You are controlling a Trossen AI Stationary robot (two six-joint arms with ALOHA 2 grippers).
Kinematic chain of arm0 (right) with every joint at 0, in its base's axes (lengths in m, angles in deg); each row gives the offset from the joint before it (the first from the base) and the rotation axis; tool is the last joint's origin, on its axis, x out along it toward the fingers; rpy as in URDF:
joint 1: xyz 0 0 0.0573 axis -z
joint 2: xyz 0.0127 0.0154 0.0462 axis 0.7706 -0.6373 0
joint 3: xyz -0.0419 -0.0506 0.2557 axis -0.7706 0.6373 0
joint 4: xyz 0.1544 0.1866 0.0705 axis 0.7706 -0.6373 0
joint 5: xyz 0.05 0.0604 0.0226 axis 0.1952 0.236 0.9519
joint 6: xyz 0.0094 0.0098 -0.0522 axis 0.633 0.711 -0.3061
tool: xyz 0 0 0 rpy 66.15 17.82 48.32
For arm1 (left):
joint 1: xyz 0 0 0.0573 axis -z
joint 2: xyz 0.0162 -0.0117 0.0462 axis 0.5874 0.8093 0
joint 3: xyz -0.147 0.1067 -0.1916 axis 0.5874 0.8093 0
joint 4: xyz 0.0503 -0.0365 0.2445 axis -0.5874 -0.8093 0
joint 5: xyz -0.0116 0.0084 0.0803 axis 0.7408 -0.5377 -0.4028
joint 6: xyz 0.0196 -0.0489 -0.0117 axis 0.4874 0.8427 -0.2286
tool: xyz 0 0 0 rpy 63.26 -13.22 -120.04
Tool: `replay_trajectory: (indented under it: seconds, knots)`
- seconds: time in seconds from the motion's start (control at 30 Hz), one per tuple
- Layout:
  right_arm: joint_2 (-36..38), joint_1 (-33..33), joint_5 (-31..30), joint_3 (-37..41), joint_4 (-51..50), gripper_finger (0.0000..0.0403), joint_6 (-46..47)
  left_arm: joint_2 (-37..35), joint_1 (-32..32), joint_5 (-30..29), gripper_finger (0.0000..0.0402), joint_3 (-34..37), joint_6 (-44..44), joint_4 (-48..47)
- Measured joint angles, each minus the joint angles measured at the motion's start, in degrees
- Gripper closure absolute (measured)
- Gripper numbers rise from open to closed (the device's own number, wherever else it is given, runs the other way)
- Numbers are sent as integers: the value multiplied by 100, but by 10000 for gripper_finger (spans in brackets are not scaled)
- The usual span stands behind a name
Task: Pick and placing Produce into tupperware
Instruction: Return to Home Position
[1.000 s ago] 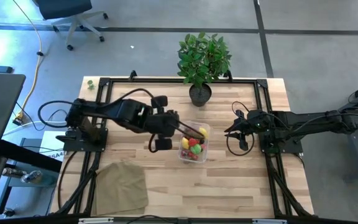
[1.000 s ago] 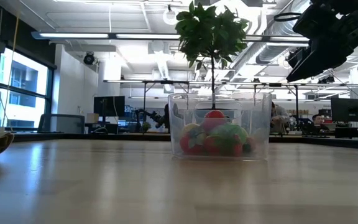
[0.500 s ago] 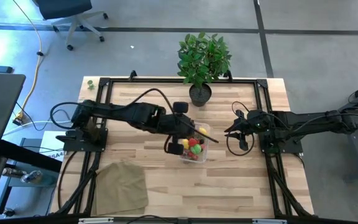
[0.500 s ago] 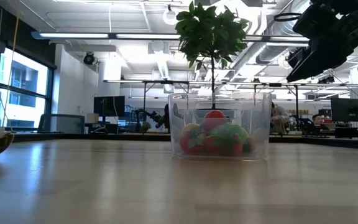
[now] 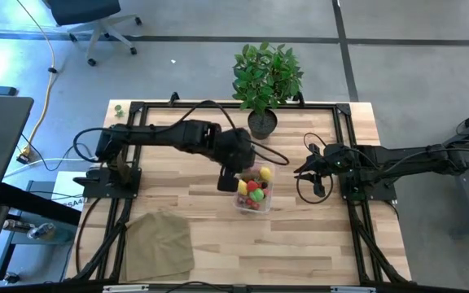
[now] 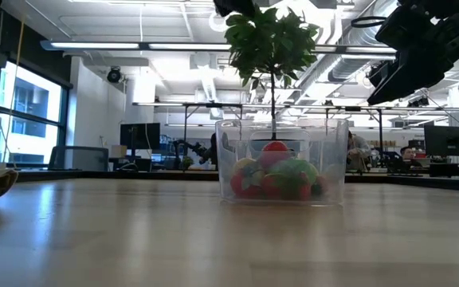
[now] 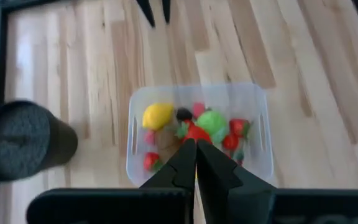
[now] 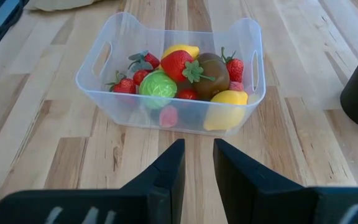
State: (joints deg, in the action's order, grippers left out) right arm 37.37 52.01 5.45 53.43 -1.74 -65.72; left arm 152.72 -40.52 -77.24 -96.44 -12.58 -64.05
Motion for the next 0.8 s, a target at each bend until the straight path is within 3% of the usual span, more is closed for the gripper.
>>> replay_trajectory:
  seconds: [0.17, 0.8]
  knots:
    - [0, 0, 0, 0, 2, 329, 0, -1, -55, -6, 401, 0, -354, -381]
    - [0, 0, 0, 0, 2, 329, 0, 252, -44, -587, 397, -7, -344, 303]
